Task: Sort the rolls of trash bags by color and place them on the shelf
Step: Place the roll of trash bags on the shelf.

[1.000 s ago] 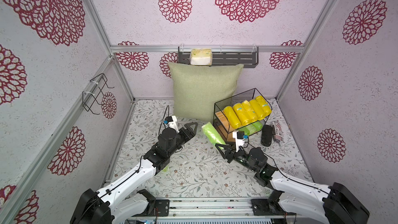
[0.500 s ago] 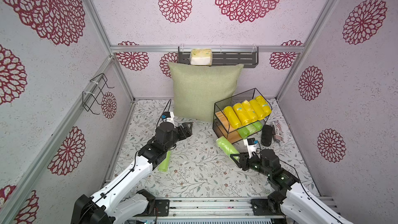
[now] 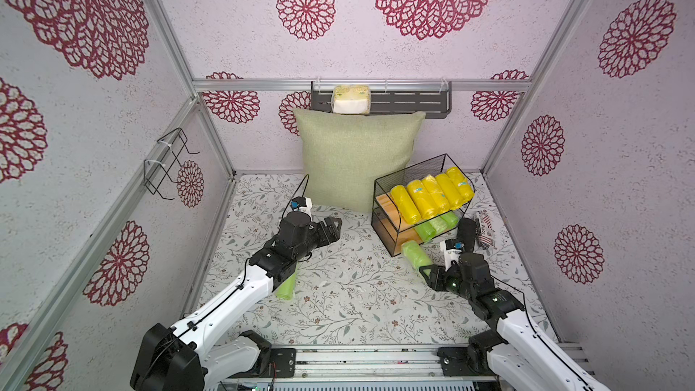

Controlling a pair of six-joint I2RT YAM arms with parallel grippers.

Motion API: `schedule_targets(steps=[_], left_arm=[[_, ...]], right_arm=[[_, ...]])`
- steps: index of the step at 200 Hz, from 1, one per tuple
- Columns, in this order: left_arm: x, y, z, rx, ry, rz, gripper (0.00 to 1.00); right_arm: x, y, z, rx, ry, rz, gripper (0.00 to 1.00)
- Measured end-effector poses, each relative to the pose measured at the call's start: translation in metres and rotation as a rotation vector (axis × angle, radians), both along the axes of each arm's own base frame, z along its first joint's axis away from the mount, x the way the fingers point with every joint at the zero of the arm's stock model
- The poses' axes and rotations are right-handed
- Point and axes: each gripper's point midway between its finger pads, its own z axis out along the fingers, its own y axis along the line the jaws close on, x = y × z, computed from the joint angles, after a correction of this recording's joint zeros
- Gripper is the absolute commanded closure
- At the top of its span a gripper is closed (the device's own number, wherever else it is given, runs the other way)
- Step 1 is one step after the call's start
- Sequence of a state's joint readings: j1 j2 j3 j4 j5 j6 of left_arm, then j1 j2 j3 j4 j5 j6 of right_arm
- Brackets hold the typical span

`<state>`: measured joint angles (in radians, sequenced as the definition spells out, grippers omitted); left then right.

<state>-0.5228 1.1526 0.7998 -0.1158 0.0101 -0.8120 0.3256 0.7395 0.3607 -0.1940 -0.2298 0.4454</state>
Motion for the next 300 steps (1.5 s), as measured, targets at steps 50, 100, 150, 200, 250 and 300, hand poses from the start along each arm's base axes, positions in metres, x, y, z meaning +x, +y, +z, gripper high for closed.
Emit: schedule_targets(steps=[50, 100, 150, 200, 250, 300], left_arm=[[0.001, -0.002, -0.003, -0.001, 0.007, -0.008, 0.13], [0.001, -0.003, -0.003, -0.002, 0.009, -0.010, 0.13], [0.000, -0.003, -0.004, -0.005, 0.012, -0.010, 0.13], [-0.001, -0.005, -0.004, -0.014, 0.018, -0.023, 0.13], [-0.002, -0.006, -0.008, -0.016, 0.031, -0.024, 0.13], [-0.002, -0.006, -0.011, -0.013, 0.037, -0.024, 0.13]], right_arm=[[0.035, -0.003, 0.009, 0.024, -0.131, -0.026, 0.67], [0.067, 0.009, -0.001, 0.051, -0.188, -0.007, 0.64], [0.084, 0.012, -0.016, 0.079, -0.239, -0.023, 0.63], [0.100, 0.015, -0.035, 0.104, -0.228, -0.046, 0.62], [0.111, 0.014, -0.041, 0.138, -0.220, -0.078, 0.53], [0.113, 0.007, -0.032, 0.153, -0.240, -0.107, 0.44]])
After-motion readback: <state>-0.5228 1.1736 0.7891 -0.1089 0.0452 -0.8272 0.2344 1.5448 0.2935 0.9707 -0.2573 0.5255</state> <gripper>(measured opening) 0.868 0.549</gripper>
